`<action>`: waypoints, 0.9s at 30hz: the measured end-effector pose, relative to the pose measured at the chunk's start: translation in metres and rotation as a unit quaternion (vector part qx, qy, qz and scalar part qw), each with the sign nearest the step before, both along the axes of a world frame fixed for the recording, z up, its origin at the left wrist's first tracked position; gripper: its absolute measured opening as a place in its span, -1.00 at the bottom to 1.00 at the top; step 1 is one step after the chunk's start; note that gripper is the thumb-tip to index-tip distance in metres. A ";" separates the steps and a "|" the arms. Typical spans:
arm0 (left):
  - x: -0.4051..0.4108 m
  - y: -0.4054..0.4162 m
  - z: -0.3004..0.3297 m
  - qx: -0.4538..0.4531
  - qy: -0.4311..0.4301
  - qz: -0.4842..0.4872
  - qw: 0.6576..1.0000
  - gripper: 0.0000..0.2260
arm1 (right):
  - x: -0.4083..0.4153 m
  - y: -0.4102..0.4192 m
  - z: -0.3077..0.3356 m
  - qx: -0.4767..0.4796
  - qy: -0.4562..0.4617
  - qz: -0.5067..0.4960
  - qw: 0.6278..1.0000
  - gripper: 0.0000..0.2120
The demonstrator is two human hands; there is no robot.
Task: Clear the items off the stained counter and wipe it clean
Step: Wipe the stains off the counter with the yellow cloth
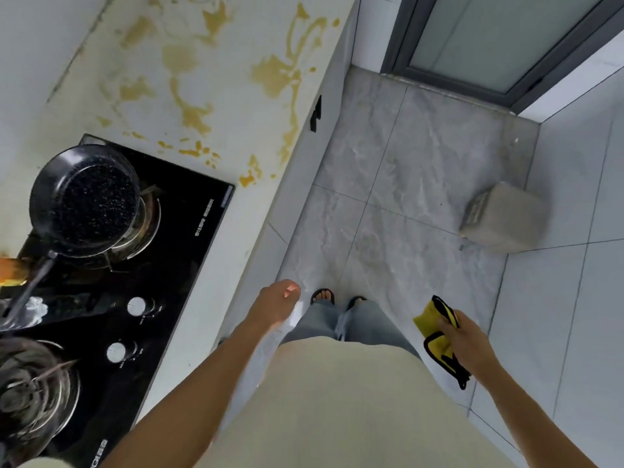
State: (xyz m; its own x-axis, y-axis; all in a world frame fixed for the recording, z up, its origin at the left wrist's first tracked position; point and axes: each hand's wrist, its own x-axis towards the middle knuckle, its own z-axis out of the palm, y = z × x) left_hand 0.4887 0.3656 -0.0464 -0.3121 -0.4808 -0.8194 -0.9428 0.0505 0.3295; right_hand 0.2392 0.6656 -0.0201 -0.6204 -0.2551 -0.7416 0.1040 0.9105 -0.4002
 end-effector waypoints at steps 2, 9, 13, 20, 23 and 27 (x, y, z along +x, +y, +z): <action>-0.027 -0.017 0.001 -0.004 0.024 0.003 1.000 -0.63 | -0.017 -0.004 -0.001 0.015 0.004 -0.005 1.000 -0.92; -0.083 -0.053 -0.012 -0.014 0.014 -0.033 0.999 -0.71 | -0.106 -0.053 -0.008 0.028 -0.001 0.024 0.999 -0.89; -0.086 -0.047 -0.012 -0.012 -0.011 0.098 0.995 -0.81 | -0.163 -0.116 -0.009 0.013 -0.013 0.077 0.997 -0.86; -0.063 -0.005 -0.006 0.031 -0.062 0.195 0.978 -0.71 | -0.213 -0.250 -0.001 -0.024 -0.016 0.267 0.963 -0.83; -0.054 0.017 -0.005 0.032 -0.073 0.264 0.961 -0.70 | -0.210 -0.297 0.004 -0.043 -0.015 0.325 0.945 -0.79; -0.044 0.039 -0.005 0.055 -0.070 0.325 0.942 -0.75 | -0.193 -0.346 0.006 -0.066 -0.004 0.391 0.918 -0.77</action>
